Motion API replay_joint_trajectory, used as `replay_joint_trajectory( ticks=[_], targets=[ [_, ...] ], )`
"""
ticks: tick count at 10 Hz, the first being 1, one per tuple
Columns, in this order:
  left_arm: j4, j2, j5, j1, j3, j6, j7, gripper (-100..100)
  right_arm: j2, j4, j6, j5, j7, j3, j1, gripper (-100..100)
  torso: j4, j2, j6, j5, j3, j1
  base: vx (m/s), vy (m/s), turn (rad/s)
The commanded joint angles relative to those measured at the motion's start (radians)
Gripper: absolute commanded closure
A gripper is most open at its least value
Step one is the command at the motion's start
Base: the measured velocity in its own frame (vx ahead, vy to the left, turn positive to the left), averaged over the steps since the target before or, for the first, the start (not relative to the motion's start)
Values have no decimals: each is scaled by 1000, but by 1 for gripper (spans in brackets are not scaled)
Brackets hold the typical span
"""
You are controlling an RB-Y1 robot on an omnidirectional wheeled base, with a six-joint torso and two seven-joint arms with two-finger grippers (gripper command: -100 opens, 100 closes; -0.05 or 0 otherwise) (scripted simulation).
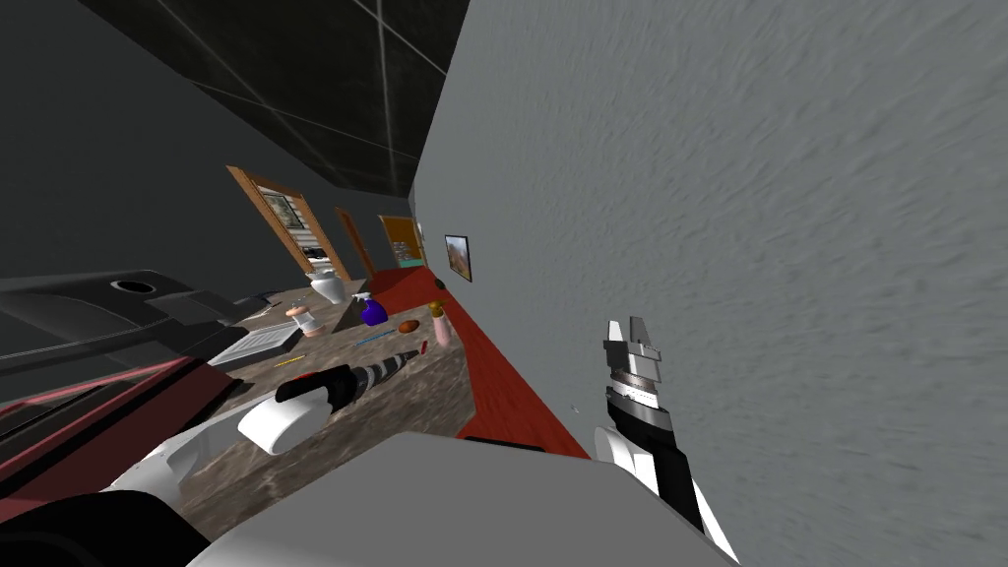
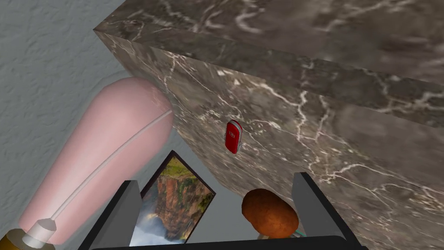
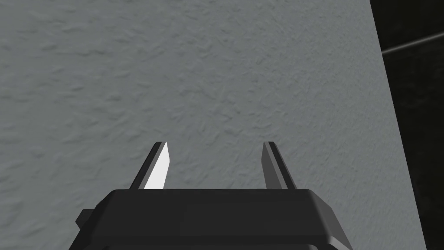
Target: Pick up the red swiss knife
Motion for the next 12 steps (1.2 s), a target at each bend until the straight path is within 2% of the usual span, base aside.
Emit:
replay_joint_trajectory(
  ticks=[1,2,3,4,5,6,8,9,11,12],
  targets=[
    [25,50,50,12,-5,41,-26,-100,0,0,0,0,0,0,0,0,0,0,0,0,0,0,35,-26,-80],
    [25,60,52,12,-5,41,-26,-100,0,0,0,0,0,0,0,0,0,0,0,0,0,0,28,-23,-59],
    [43,97,90,19,-9,81,-47,-100,0,0,0,0,0,0,0,0,0,0,0,0,0,0,35,-29,-102],
    [43,104,90,19,-9,81,-47,-100,0,0,0,0,0,0,0,0,0,0,0,0,0,-1,33,-23,-49],
    [61,144,128,27,-12,118,-66,-100,0,0,0,0,0,0,0,0,0,0,0,0,0,0,45,-21,-106],
    [61,147,128,27,-12,118,-66,-100,0,0,0,0,0,0,0,0,0,-1,0,0,0,0,37,-16,-50],
    [95,212,192,39,-20,181,-101,-100,0,0,0,0,0,0,0,0,0,-1,0,0,-1,0,59,-20,-116],
    [95,226,198,39,-20,188,-101,-100,0,0,0,0,0,0,0,0,0,-2,0,0,-1,0,54,-19,-35],
    [126,293,263,50,-28,245,-130,-100,0,0,0,0,0,0,0,0,0,-2,0,0,-1,-1,66,-29,-88],
    [126,296,263,50,-28,250,-130,-100,0,0,0,0,0,0,0,0,-1,-3,0,0,-2,-1,56,-16,-48]
  ],
)
